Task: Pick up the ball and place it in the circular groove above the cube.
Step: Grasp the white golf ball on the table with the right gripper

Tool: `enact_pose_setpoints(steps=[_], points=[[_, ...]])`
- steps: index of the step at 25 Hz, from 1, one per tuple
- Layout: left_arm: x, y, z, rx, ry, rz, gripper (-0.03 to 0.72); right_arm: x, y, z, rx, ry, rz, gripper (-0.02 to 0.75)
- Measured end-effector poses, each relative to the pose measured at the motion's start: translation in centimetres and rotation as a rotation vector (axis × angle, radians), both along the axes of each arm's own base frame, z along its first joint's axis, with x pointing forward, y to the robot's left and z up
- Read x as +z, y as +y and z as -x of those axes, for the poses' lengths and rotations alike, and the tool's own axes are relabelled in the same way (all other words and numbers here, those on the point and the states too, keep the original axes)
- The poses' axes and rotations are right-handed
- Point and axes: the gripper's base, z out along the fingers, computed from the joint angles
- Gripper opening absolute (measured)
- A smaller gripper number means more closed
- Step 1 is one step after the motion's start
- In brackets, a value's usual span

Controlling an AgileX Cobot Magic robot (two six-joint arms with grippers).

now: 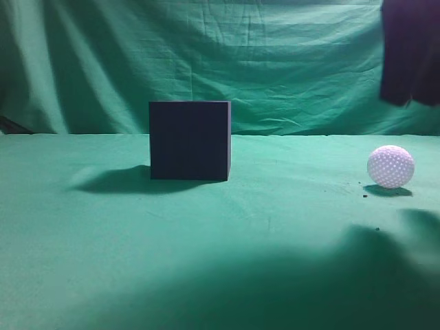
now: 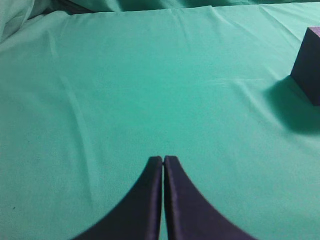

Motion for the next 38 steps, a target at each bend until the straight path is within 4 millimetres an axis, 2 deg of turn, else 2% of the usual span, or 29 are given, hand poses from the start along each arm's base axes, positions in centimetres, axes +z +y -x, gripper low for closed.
enact_pose_setpoints(steps=[3, 5, 12, 26, 31, 34, 35, 38], points=[[0.0, 0.0, 0.0, 0.000, 0.000, 0.000, 0.000, -1.0, 0.4, -1.3, 0.006, 0.014, 0.025, 0.501], [0.0, 0.0, 0.0, 0.000, 0.000, 0.000, 0.000, -1.6, 0.6, -2.1, 0.001, 0.014, 0.043, 0.580], [0.0, 0.0, 0.0, 0.000, 0.000, 0.000, 0.000, -3.5, 1.0, -3.6, -0.029, 0.019, 0.066, 0.573], [0.0, 0.0, 0.0, 0.000, 0.000, 0.000, 0.000, -6.6, 1.3, -4.7, -0.024, 0.051, 0.100, 0.573], [0.0, 0.0, 0.0, 0.000, 0.000, 0.000, 0.000, -6.5, 1.3, -4.8, -0.041, 0.053, 0.097, 0.314], [0.0, 0.0, 0.0, 0.000, 0.000, 0.000, 0.000, -6.4, 1.3, -4.8, -0.041, 0.056, 0.100, 0.316], [0.0, 0.0, 0.0, 0.000, 0.000, 0.000, 0.000, -6.2, 1.3, -4.9, -0.040, 0.061, 0.101, 0.274], [0.0, 0.0, 0.0, 0.000, 0.000, 0.000, 0.000, -4.5, 1.7, -5.7, -0.042, 0.074, 0.100, 0.294]])
